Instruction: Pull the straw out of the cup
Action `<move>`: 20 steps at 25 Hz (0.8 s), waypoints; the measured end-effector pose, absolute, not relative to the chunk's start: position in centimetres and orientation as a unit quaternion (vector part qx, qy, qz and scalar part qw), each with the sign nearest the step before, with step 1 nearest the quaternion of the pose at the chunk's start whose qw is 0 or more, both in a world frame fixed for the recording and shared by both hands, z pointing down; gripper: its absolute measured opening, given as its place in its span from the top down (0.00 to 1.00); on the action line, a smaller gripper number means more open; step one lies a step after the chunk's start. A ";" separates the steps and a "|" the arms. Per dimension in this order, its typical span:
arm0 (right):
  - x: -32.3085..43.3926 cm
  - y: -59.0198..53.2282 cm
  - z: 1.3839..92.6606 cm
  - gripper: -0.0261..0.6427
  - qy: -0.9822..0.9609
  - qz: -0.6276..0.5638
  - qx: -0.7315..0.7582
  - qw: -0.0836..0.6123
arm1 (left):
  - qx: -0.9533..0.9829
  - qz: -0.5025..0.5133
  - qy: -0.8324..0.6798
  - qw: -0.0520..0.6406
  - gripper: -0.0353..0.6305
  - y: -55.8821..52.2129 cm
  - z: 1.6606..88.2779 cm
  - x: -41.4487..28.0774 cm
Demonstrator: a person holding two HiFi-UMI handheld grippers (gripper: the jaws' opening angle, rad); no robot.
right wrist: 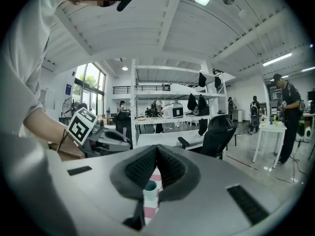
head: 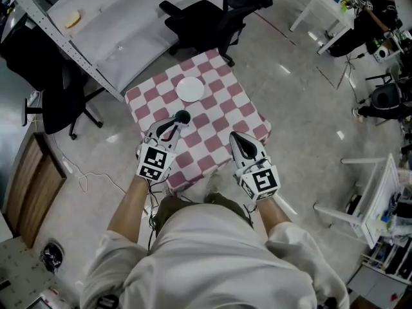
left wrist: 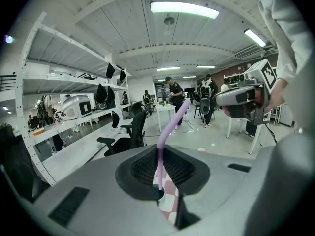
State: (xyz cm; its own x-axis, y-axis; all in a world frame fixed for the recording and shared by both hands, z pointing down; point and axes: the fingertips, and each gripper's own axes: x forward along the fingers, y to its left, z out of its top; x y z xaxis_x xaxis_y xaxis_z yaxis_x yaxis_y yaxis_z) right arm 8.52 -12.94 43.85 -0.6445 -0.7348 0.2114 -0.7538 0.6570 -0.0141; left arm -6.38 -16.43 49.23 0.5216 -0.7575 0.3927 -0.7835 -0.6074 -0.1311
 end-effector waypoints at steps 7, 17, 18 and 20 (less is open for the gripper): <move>7.8 -12.1 42.9 0.95 -0.909 0.039 0.405 0.087 | 0.873 0.182 -0.452 0.023 0.89 -14.1 46.1 -7.1; 7.9 -11.2 42.3 0.96 -0.909 0.031 0.407 0.083 | 0.873 0.144 -0.465 0.007 0.89 -11.0 41.3 -8.1; 7.9 -11.2 42.2 0.96 -0.909 0.031 0.407 0.082 | 0.873 0.140 -0.467 0.006 0.89 -10.7 40.8 -8.2; 7.8 -11.1 42.1 0.95 -0.909 0.030 0.408 0.081 | 0.872 0.132 -0.471 0.003 0.89 -10.3 39.9 -8.4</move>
